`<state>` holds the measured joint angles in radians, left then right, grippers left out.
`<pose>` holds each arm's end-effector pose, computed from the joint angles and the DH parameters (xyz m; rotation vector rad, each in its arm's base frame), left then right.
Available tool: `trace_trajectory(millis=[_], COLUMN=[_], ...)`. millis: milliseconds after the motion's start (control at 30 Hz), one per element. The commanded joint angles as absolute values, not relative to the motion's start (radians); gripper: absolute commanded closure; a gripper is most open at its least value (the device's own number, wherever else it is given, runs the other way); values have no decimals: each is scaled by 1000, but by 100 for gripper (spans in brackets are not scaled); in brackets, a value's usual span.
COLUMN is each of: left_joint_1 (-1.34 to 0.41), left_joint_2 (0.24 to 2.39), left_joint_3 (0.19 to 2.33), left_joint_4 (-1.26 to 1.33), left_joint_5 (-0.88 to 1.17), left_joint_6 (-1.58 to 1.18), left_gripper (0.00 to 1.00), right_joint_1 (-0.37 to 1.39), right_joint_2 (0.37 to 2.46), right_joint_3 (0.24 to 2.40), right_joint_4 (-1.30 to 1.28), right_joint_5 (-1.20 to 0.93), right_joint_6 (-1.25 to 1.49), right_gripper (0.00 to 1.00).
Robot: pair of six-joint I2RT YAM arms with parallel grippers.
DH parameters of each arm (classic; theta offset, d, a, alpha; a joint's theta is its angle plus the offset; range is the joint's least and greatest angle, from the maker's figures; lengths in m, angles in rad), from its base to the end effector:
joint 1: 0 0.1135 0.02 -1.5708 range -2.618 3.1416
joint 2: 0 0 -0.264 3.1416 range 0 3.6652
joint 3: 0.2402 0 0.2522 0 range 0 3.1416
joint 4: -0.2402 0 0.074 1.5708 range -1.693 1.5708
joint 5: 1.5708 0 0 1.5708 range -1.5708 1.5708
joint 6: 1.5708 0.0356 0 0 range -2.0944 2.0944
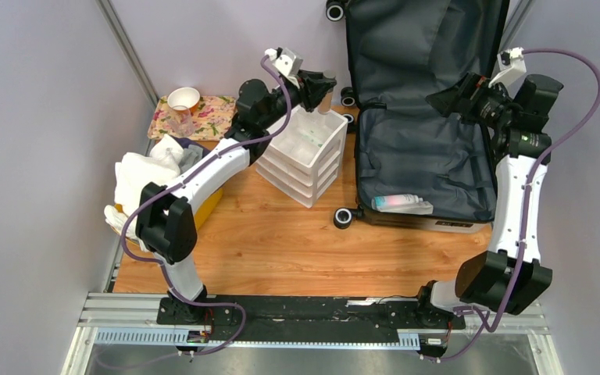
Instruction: Open, take out, and arrange the luggage
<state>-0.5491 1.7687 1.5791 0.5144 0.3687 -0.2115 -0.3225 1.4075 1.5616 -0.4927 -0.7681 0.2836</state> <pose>0.3562 -0.2330 0.4193 0.5412 1.2031 -0.8808 0.2961 -0.0729 0.4378 0.0456 1.8691 0.7015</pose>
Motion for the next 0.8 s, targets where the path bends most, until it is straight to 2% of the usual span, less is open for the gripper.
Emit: trace_trajectory(millis=[0, 367, 500, 567, 700, 767], left_joint_1=[-555, -555, -551, -551, -549, -543], left_joint_2=[1740, 1796, 1799, 1786, 1770, 1763], left_joint_3=[1529, 1476, 1451, 1421, 1382, 1371], left_joint_4=[635, 729, 733, 733, 724, 716], left_joint_5=[402, 408, 420, 431, 433, 442], left_joint_6=[-281, -245, -241, -236, -219, -216], left_gripper=[100, 100, 100, 100, 91, 77], right_joint_1=[-325, -324, -321, -311, -296, -284], right_joint_2=[1399, 1445, 1515, 1545, 1615, 1641], right_joint_3=[1546, 1584, 1675, 1722, 1750, 1764], right_joint_4=[-393, -463, -720, -909, -1116, -1233], right_joint_5=[-798, -870, -966, -950, -868, -847], right_joint_6=[199, 135, -163, -289, -517, -651], right_gripper=[0, 0, 0, 2, 3, 4])
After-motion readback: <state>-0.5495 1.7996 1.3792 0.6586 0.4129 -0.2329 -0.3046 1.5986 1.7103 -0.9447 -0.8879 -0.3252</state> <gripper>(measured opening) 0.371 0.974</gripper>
